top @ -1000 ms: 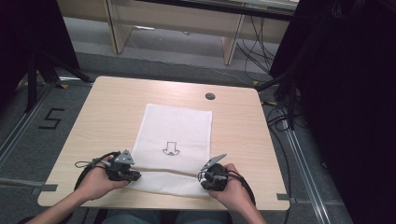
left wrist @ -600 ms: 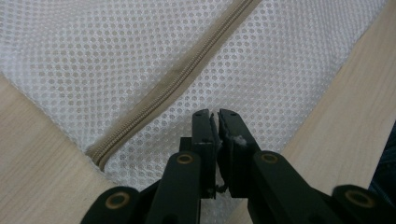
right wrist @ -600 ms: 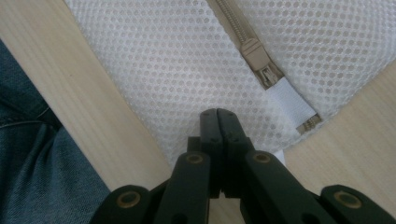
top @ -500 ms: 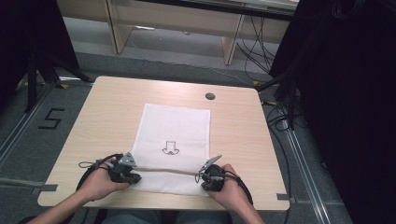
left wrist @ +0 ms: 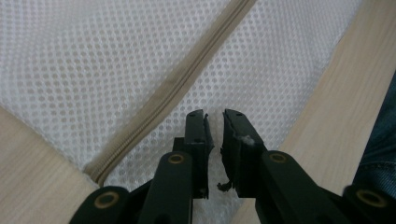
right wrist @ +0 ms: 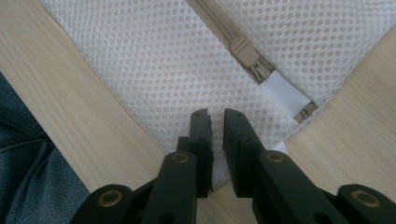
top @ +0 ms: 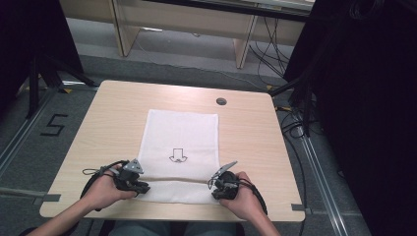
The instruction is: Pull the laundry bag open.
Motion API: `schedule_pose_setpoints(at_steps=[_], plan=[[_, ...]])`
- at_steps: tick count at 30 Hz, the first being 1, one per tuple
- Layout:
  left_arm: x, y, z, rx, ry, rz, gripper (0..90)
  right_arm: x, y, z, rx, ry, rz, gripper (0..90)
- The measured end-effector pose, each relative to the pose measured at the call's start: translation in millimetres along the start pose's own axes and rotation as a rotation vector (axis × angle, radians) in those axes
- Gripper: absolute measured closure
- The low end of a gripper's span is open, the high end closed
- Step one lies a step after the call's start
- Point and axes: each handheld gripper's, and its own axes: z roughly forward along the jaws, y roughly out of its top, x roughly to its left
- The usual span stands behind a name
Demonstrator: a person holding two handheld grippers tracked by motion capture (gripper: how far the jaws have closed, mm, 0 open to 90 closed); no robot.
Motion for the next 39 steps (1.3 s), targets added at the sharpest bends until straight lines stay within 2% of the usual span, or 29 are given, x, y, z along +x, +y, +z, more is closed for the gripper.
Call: schedule_pose_setpoints(at_steps=[1, 2, 3, 5, 7, 8, 9, 10, 11, 12, 13, 14, 15, 16, 17, 18, 19, 20, 21, 23, 25, 26, 27, 28, 29, 30, 34, 37, 39], plan=[[-4.0, 0.6, 1.4, -0.055, -0.01, -0.049, 76.6, -0.7, -0.3, -2.7, -0.015, -0.001, 0.007, 79.2], [-5.9, 1.4, 2.1, -0.092, -0.02, -0.074, 75.4, -0.5, -0.4, -5.6, -0.035, -0.003, 0.037, 78.3], [-7.0, 2.4, 3.0, -0.124, -0.028, -0.082, 71.9, -5.8, -1.0, -11.9, -0.078, -0.016, 0.059, 75.8], [-6.2, 3.0, 3.4, -0.132, -0.023, -0.074, 70.4, -8.1, -1.7, -13.5, -0.093, -0.019, 0.068, 75.0], [-5.1, 3.9, 4.4, -0.163, -0.016, -0.063, 63.6, -15.1, -5.7, -18.9, -0.114, -0.029, 0.123, 73.2], [-3.6, 4.6, 5.1, -0.18, -0.014, -0.058, 61.1, -17.0, -6.7, -19.6, -0.121, -0.032, 0.129, 72.2], [-4.2, 5.0, 6.6, -0.202, -0.026, -0.085, 57.1, -20.0, -8.8, -21.6, -0.132, -0.034, 0.167, 71.2], [-3.6, 5.5, 6.7, -0.211, -0.035, -0.087, 54.7, -23.8, -10.3, -22.3, -0.143, -0.038, 0.172, 70.6], [-2.4, 5.7, 6.7, -0.224, -0.041, -0.083, 52.7, -24.6, -11.6, -23.9, -0.133, -0.027, 0.206, 70.1], [-2.8, 5.9, 7.1, -0.241, -0.048, -0.11, 51.1, -27.9, -12.7, -23.4, -0.138, -0.03, 0.198, 70.0], [-1.2, 6.4, 6.3, -0.243, -0.042, -0.102, 49.6, -28.9, -13.6, -23.5, -0.133, -0.028, 0.208, 70.2], [-1.5, 6.6, 6.7, -0.251, -0.039, -0.114, 48.0, -30.3, -14.5, -22.8, -0.129, -0.03, 0.219, 70.3], [0.4, 6.7, 6.0, -0.254, -0.03, -0.098, 47.0, -31.7, -14.6, -21.7, -0.136, -0.032, 0.206, 70.2], [0.2, 6.4, 6.0, -0.261, -0.032, -0.117, 46.0, -30.2, -14.5, -22.0, -0.115, -0.027, 0.233, 70.3], [1.5, 5.8, 5.6, -0.254, -0.025, -0.111, 44.7, -30.7, -14.9, -21.3, -0.117, -0.032, 0.226, 70.7], [1.0, 5.2, 6.2, -0.263, -0.031, -0.129, 43.6, -30.7, -15.3, -21.0, -0.114, -0.032, 0.224, 70.8], [2.2, 4.4, 5.9, -0.26, -0.021, -0.119, 42.8, -30.3, -15.6, -20.5, -0.113, -0.034, 0.223, 70.8], [2.9, 4.1, 5.6, -0.257, -0.012, -0.12, 41.8, -31.5, -15.7, -19.5, -0.122, -0.04, 0.199, 70.2], [3.2, 3.7, 5.1, -0.262, -0.005, -0.129, 41.2, -30.3, -15.5, -19.7, -0.117, -0.038, 0.214, 68.4], [4.8, 3.6, 4.1, -0.273, 0.003, -0.136, 41.1, -32.9, -14.7, -17.7, -0.132, -0.046, 0.176, 65.5], [5.5, 3.3, 4.3, -0.279, 0.004, -0.141, 41.6, -32.6, -14.4, -16.8, -0.126, -0.042, 0.197, 64.8], [5.8, 3.6, 4.4, -0.278, 0.004, -0.132, 42.2, -34.9, -14.7, -15.4, -0.138, -0.044, 0.177, 64.7], [5.9, 3.8, 4.8, -0.272, 0.01, -0.133, 42.8, -33.6, -14.9, -15.9, -0.124, -0.036, 0.2, 64.8], [4.7, 4.4, 5.6, -0.287, 0.0, -0.135, 43.4, -34.2, -15.0, -15.7, -0.129, -0.039, 0.194, 65.3], [5.4, 4.9, 5.2, -0.281, -0.002, -0.117, 43.8, -34.6, -14.9, -16.1, -0.13, -0.041, 0.197, 65.9], [4.0, 4.8, 6.3, -0.284, -0.004, -0.126, 43.9, -34.9, -14.7, -16.8, -0.13, -0.037, 0.197, 66.4], [3.1, 4.2, 6.8, -0.284, -0.009, -0.097, 44.3, -33.7, -10.4, -18.9, -0.148, -0.063, 0.188, 69.6], [2.9, 4.3, 6.4, -0.293, -0.01, -0.096, 44.8, -31.3, -7.4, -19.5, -0.15, -0.073, 0.173, 72.9], [2.2, 5.0, 6.2, -0.3, -0.012, -0.099, 45.3, -29.3, -5.3, -19.6, -0.143, -0.071, 0.189, 78.2]])
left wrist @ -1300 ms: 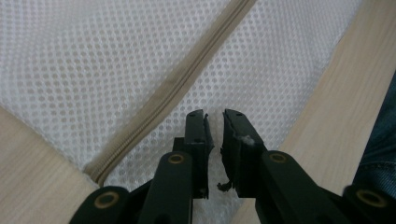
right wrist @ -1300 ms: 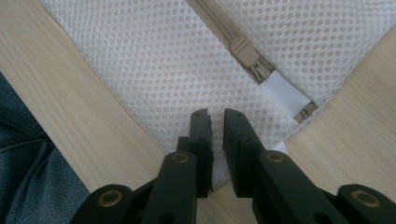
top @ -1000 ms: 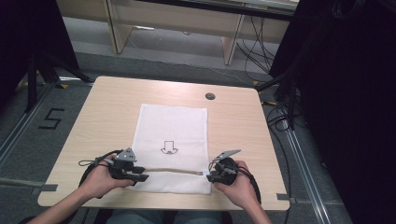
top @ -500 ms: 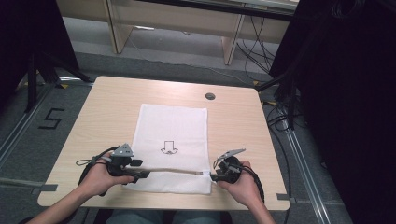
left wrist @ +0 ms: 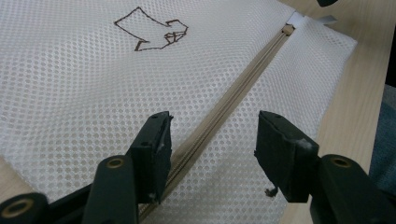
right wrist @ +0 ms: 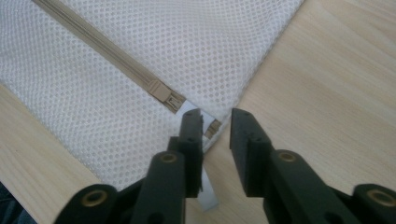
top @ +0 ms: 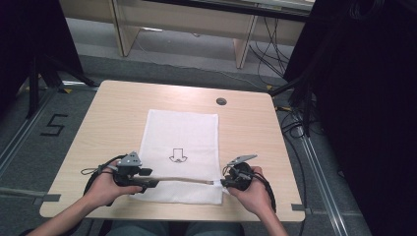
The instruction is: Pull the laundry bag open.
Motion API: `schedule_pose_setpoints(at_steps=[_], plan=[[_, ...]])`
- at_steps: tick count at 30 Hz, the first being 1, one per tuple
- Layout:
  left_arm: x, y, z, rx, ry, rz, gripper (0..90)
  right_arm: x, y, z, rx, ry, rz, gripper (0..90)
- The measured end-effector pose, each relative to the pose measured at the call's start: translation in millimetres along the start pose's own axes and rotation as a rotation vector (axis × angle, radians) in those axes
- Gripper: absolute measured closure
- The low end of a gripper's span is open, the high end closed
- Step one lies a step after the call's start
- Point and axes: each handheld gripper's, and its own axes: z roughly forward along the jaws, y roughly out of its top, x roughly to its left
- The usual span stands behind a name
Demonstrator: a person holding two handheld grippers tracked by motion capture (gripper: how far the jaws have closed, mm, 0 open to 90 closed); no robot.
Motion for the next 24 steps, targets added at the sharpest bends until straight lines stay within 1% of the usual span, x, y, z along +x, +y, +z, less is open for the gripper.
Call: schedule_pose_setpoints(at_steps=[1, 2, 3, 4, 5, 6, 7, 8, 9, 10, 11, 12, 13, 14, 15, 16, 17, 18, 19, 20, 21, 23, 24], plan=[[0.0, 1.2, -0.2, -0.002, 0.001, 0.009, 45.8, -1.1, 1.4, 0.8, -0.009, -0.007, -0.018, 81.6], [-0.6, 2.4, 0.7, -0.007, 0.005, 0.003, 46.2, 0.0, 2.9, 0.3, 0.002, -0.004, 0.002, 84.4], [-1.1, 3.5, 1.2, -0.011, 0.003, 0.005, 47.4, -1.0, 5.3, 0.9, -0.013, -0.002, -0.015, 87.8], [-2.0, 5.3, 1.6, -0.012, 0.008, 0.011, 48.8, -1.2, 6.8, 1.1, -0.018, 0.0, -0.014, 89.2], [-2.1, 6.5, 1.9, -0.015, 0.012, 0.024, 50.2, -0.1, 8.9, 0.8, -0.006, 0.005, 0.01, 90.0], [-3.3, 7.6, 2.5, -0.016, 0.011, 0.01, 51.4, -1.9, 10.6, 2.1, -0.013, 0.009, -0.003, 90.0], [-3.8, 8.1, 3.0, -0.019, 0.014, 0.017, 52.0, -2.7, 11.6, 3.6, -0.017, 0.012, -0.01, 90.0], [-3.1, 8.7, 3.7, -0.018, 0.013, 0.036, 52.2, -2.3, 12.3, 4.6, -0.01, 0.02, 0.002, 90.0], [-3.1, 8.5, 4.9, -0.019, 0.009, 0.034, 52.3, -2.8, 12.4, 6.5, -0.014, 0.02, -0.005, 90.0], [-3.1, 8.7, 5.0, -0.012, 0.017, 0.04, 52.5, -2.5, 12.3, 7.4, -0.007, 0.025, -0.002, 90.0], [-1.9, 8.7, 5.4, -0.008, 0.015, 0.048, 52.9, -1.8, 12.2, 8.1, -0.002, 0.029, 0.008, 90.0], [-1.5, 9.0, 5.1, -0.002, 0.021, 0.054, 53.2, -1.0, 12.5, 8.3, 0.005, 0.031, 0.019, 90.0], [-3.0, 8.9, 6.8, -0.021, 0.011, 0.029, 53.2, -0.2, 13.1, 7.8, 0.009, 0.038, 0.019, 90.0], [-3.4, 9.2, 7.0, -0.023, 0.012, 0.024, 53.2, -0.9, 13.7, 8.5, -0.001, 0.036, 0.005, 90.0], [-3.1, 10.3, 6.8, -0.011, 0.016, 0.028, 53.2, -0.3, 14.0, 8.4, -0.003, 0.032, 0.008, 90.0], [-3.6, 11.3, 7.6, -0.019, 0.009, 0.041, 53.3, 0.4, 14.2, 9.1, -0.004, 0.03, 0.007, 90.0], [-4.6, 12.7, 8.4, -0.017, 0.008, 0.039, 53.3, 2.4, 14.0, 8.8, 0.017, 0.033, 0.028, 90.0], [-5.5, 13.8, 9.5, -0.02, 0.006, 0.044, 53.4, 0.7, 13.9, 10.7, 0.009, 0.034, 0.002, 90.0], [-7.0, 15.4, 10.6, -0.02, 0.001, 0.041, 53.5, 1.1, 13.5, 12.0, 0.014, 0.032, 0.007, 90.0], [-8.2, 17.1, 12.2, -0.023, 0.004, 0.048, 53.5, 1.0, 13.2, 13.0, 0.021, 0.033, 0.006, 90.0], [-9.5, 19.7, 13.9, -0.021, 0.003, 0.063, 53.6, 1.5, 12.8, 13.8, 0.03, 0.032, 0.014, 90.0], [-11.9, 23.5, 17.2, -0.024, -0.007, 0.069, 53.9, 1.4, 12.0, 17.3, 0.036, 0.04, 0.015, 90.0], [-13.0, 26.0, 18.7, -0.023, -0.007, 0.083, 54.1, 2.7, 11.6, 18.1, 0.049, 0.036, 0.027, 90.0]])
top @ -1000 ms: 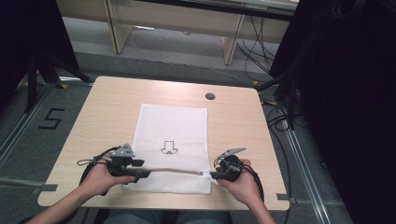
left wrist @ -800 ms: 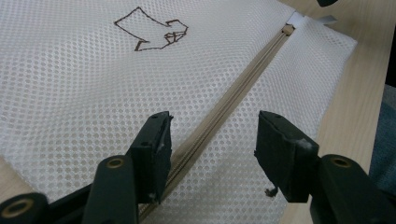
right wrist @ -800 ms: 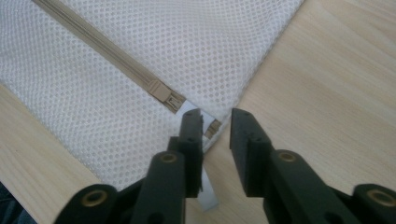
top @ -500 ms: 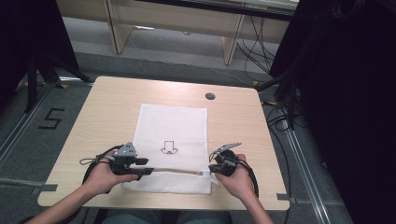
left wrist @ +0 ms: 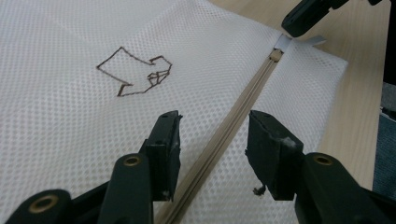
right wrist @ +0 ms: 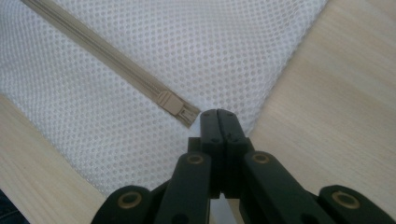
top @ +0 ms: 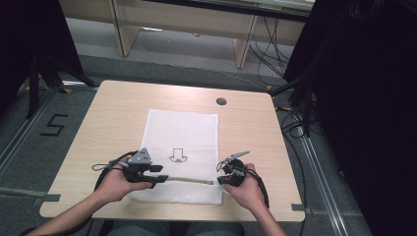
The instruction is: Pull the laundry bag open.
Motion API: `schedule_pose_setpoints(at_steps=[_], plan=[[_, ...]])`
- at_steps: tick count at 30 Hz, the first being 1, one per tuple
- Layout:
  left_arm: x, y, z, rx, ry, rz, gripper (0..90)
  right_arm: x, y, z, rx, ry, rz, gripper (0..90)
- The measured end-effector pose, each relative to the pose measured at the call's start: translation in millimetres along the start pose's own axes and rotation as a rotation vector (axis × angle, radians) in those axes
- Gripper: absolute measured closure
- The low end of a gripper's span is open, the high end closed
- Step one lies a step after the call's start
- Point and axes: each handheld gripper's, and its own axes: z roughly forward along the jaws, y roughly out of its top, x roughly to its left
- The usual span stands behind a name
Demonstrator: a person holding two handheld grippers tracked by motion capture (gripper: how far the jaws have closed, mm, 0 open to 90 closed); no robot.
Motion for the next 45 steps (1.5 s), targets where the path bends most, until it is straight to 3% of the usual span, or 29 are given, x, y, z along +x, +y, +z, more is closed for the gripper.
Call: schedule_pose_setpoints(at_steps=[3, 8, 9, 13, 14, 15, 16, 21, 22, 31, 33, 34, 35, 37, 39, 45], plan=[[-4.2, 7.0, 6.6, 0.0, -0.015, 0.011, 54.4, 0.6, -1.1, 4.6, 0.008, 0.0, -0.022, 90.0], [-11.6, 16.3, 20.3, 0.011, -0.039, 0.044, 54.8, 0.4, -1.9, 6.1, 0.008, 0.003, -0.011, 90.0], [-12.9, 17.8, 23.1, 0.011, -0.045, 0.05, 54.8, 1.5, -2.3, 6.0, 0.025, 0.002, 0.012, 90.0], [-17.2, 22.2, 31.6, 0.012, -0.059, 0.061, 54.8, 3.0, -2.4, 7.4, 0.031, -0.003, 0.022, 90.0], [-18.2, 23.1, 34.1, 0.013, -0.063, 0.065, 54.8, 2.0, -2.3, 7.9, 0.029, -0.008, 0.005, 90.0], [-18.1, 24.1, 34.7, 0.022, -0.057, 0.084, 54.8, 2.7, -1.8, 8.7, 0.028, -0.01, 0.009, 90.0], [-19.8, 24.2, 36.9, 0.017, -0.061, 0.066, 54.9, 2.9, -1.5, 9.1, 0.029, -0.01, 0.01, 90.0], [-21.8, 30.1, 44.1, 0.016, -0.072, 0.088, 54.9, 1.0, -1.4, 10.4, 0.014, -0.005, -0.003, 90.0], [-23.4, 30.6, 46.3, 0.011, -0.078, 0.059, 54.8, 0.4, -1.6, 10.6, 0.014, -0.001, 0.003, 90.0], [-28.9, 39.7, 63.5, 0.027, -0.095, 0.084, 53.9, 0.5, -0.9, 10.0, 0.032, -0.003, 0.039, 90.0], [-29.8, 41.9, 67.6, 0.028, -0.106, 0.097, 54.0, 0.8, -0.7, 10.1, 0.033, -0.004, 0.038, 90.0], [-31.2, 42.8, 68.7, 0.03, -0.101, 0.086, 54.1, 0.0, -0.7, 11.1, 0.019, -0.001, 0.016, 90.0], [-31.6, 43.7, 70.6, 0.026, -0.106, 0.081, 54.1, 1.7, -0.7, 10.1, 0.033, -0.009, 0.032, 90.0], [-32.6, 45.9, 72.4, 0.03, -0.108, 0.093, 53.6, 1.2, -0.5, 11.1, 0.022, -0.007, 0.005, 90.0], [-34.4, 47.3, 73.6, 0.026, -0.107, 0.089, 52.3, 2.4, -0.4, 10.8, 0.031, -0.012, 0.014, 90.0], [-38.6, 47.8, 79.7, 0.042, -0.104, 0.129, 48.0, 1.9, -0.3, 11.1, 0.025, -0.013, -0.001, 90.0]])
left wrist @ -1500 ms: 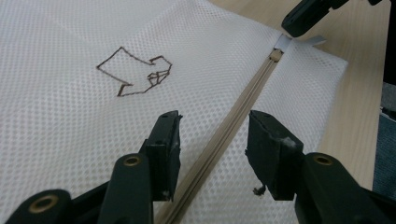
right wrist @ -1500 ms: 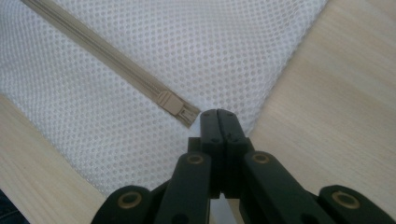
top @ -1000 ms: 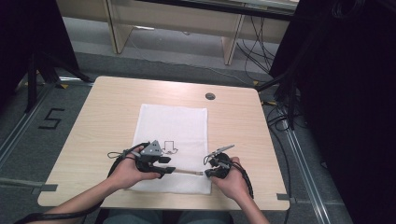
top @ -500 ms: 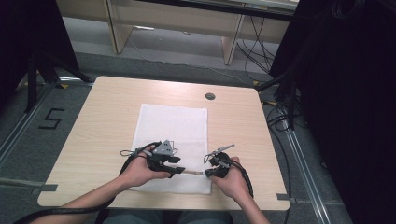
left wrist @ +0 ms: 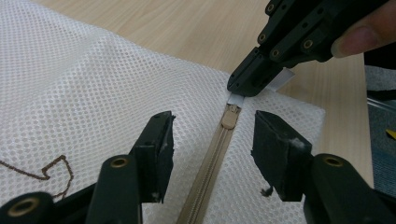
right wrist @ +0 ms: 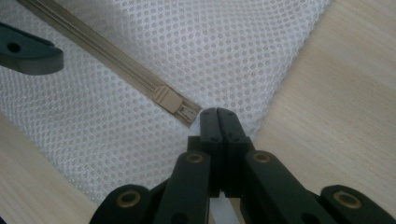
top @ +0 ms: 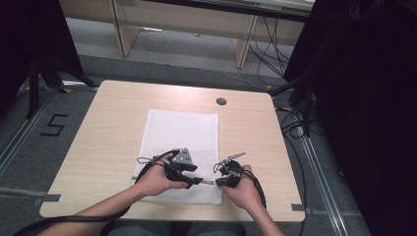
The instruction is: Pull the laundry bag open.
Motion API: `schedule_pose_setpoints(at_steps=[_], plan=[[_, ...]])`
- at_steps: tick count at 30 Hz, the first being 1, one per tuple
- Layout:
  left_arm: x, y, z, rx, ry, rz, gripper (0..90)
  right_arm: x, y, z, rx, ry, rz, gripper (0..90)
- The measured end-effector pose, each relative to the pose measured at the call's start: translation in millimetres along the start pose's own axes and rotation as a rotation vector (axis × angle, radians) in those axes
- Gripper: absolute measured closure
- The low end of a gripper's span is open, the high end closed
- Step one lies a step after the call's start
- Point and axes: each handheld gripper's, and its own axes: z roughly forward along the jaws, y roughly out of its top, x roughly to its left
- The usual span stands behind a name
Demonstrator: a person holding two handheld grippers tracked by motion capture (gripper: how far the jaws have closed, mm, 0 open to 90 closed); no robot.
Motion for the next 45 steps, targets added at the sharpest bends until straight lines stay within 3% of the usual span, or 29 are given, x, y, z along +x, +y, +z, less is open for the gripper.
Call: schedule_pose_setpoints(at_steps=[9, 15, 17, 19, 22, 23, 25, 26, 28, 38, 45], plan=[[-3.5, 1.8, 10.0, 0.015, -0.017, 0.044, 53.8, 0.3, -0.3, -0.4, 0.004, 0.008, 0.012, 90.0], [-5.8, 0.7, 15.3, 0.031, -0.026, 0.044, 55.7, 0.2, -0.2, -0.2, 0.003, 0.002, 0.007, 90.0], [-5.3, 2.0, 15.9, 0.033, -0.028, 0.063, 56.0, 0.2, -0.1, -0.2, 0.004, 0.002, 0.007, 90.0], [-6.4, 2.8, 17.1, 0.032, -0.028, 0.05, 56.7, -0.2, 0.0, 0.1, -0.001, 0.002, -0.001, 90.0], [-5.4, 4.0, 19.1, 0.034, -0.031, 0.073, 57.5, 0.0, -0.1, 0.1, 0.0, 0.004, 0.004, 90.0], [-6.7, 3.9, 19.6, 0.038, -0.028, 0.06, 57.9, 0.0, -0.2, 0.1, -0.001, 0.005, 0.005, 90.0], [-6.3, 4.3, 20.9, 0.04, -0.033, 0.083, 58.4, -0.3, -0.3, 0.0, -0.001, 0.008, 0.004, 90.0], [-7.5, 3.7, 21.5, 0.044, -0.033, 0.07, 58.6, -0.4, -0.4, 0.0, -0.001, 0.009, 0.004, 90.0], [-7.3, 3.3, 22.9, 0.045, -0.038, 0.083, 58.8, 0.1, -0.4, -0.2, 0.003, 0.007, 0.011, 90.0], [-6.9, 1.7, 28.5, 0.058, -0.037, 0.071, 60.4, 0.2, -0.2, -0.2, 0.004, 0.007, 0.011, 90.0], [-8.1, 4.8, 35.4, 0.069, -0.042, 0.101, 62.3, -0.9, -0.1, 0.1, -0.001, 0.006, -0.003, 90.0]])
